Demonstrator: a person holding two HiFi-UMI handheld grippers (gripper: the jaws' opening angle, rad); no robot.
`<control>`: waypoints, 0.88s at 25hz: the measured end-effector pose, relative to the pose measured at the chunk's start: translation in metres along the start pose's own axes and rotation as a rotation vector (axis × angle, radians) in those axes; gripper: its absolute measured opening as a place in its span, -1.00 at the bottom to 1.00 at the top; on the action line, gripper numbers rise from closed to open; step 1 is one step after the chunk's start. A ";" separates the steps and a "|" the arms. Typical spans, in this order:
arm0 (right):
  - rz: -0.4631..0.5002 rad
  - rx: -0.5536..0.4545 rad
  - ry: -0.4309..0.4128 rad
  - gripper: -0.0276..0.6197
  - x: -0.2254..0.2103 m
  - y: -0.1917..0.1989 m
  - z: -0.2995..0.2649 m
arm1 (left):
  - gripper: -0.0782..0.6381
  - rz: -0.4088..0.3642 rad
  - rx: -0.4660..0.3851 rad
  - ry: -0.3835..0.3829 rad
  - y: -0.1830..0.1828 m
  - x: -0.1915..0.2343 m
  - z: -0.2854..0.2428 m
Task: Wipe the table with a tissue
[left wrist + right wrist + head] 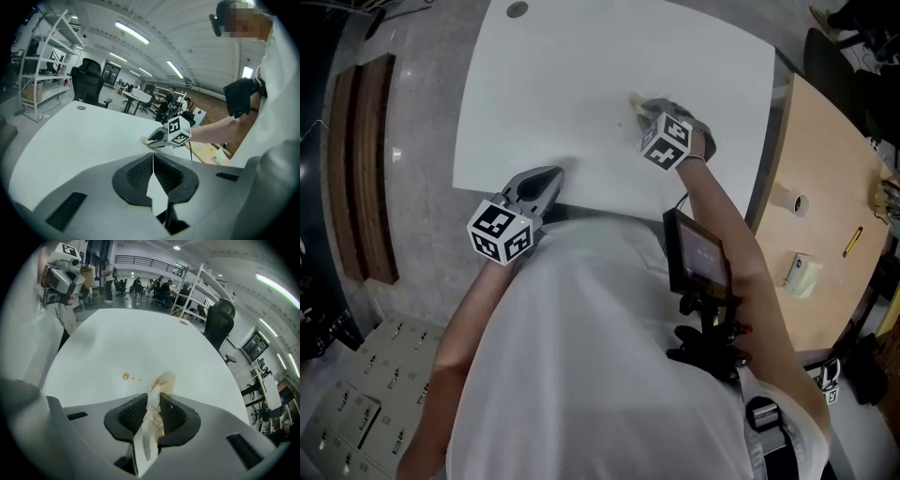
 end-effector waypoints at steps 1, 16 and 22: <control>-0.002 0.008 0.000 -0.66 0.000 -0.001 -0.001 | -0.76 0.000 0.003 0.000 0.001 -0.002 0.000; -0.036 0.013 -0.076 -0.66 0.024 -0.019 -0.001 | -0.76 -0.034 -0.004 0.043 -0.006 0.000 0.002; -0.018 0.030 -0.061 -0.66 0.042 -0.028 0.001 | -0.76 -0.041 -0.003 0.051 -0.005 0.011 0.016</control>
Point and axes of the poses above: the fingertips, and each gripper's own axes: z backward along the fingers, x to its left, y out of its underside, the point moved 10 cm from there along z, backward along the fingers, and after that the axes turned 2 degrees about -x, right-handed, at the moved point
